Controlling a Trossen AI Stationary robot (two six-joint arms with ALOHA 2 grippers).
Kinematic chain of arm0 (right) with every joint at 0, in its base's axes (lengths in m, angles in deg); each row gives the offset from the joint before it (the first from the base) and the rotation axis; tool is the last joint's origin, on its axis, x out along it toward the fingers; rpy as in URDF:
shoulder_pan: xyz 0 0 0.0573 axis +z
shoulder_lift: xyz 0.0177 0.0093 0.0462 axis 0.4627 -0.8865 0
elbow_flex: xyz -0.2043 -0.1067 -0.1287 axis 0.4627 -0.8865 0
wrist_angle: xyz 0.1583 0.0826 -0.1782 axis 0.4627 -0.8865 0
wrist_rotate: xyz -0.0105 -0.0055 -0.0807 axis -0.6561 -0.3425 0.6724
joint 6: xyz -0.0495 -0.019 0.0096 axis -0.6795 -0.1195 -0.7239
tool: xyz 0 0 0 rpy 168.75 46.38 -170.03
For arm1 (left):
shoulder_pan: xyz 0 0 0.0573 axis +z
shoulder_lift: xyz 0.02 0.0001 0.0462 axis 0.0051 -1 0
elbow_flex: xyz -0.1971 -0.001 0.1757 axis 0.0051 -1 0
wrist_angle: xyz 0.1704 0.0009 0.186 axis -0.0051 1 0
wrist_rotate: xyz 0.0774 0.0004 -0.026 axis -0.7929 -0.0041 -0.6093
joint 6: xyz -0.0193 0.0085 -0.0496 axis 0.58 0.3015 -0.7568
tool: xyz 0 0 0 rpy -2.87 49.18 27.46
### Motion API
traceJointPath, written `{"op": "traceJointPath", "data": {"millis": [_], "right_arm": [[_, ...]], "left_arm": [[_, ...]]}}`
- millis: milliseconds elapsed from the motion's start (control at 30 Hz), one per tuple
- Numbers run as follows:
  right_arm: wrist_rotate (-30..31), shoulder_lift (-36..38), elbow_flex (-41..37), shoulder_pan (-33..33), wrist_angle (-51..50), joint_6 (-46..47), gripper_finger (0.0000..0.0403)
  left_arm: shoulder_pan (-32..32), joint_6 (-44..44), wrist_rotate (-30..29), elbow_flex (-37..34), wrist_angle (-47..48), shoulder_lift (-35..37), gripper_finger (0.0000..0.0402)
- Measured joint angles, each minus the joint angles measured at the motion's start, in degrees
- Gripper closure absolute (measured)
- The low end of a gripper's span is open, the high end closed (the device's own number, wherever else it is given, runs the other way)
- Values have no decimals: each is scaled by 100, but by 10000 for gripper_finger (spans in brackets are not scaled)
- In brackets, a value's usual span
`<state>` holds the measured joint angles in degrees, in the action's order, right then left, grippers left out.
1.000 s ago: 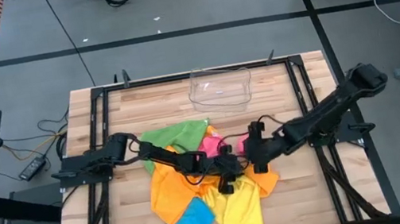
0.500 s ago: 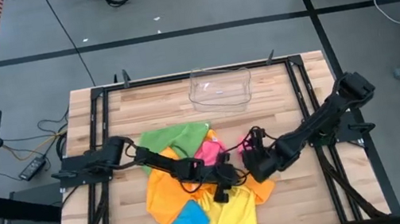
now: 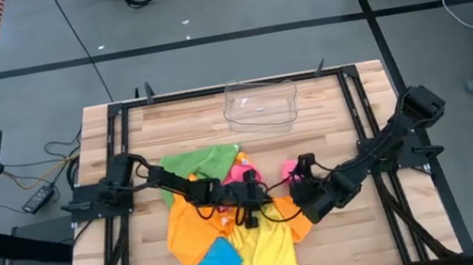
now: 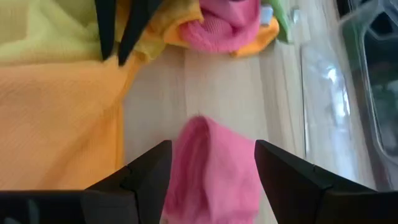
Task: Fold microfiber towels
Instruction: Put the pink microfiber cloth into the transparent bin
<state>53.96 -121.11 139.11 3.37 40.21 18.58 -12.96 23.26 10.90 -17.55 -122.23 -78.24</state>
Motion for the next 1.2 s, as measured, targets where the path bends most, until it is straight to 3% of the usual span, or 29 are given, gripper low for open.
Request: {"op": "traceJointPath", "data": {"millis": [200, 433, 1033, 1200], "right_arm": [[-25, -119, -6, -81, -46, -121, 164], [-109, -232, -86, -132, -44, -70, 164], [3, -892, -494, -121, 435, 332, 164], [46, -899, -531, -126, 399, 372, 192]], "left_arm": [[-7, 0, 175, -13, -127, 1, 360], [-11, 45, 816, -11, -247, 1, 369], [-48, 137, 836, -7, -232, 3, 372], [-48, 144, 836, -7, -232, 5, 364]]}}
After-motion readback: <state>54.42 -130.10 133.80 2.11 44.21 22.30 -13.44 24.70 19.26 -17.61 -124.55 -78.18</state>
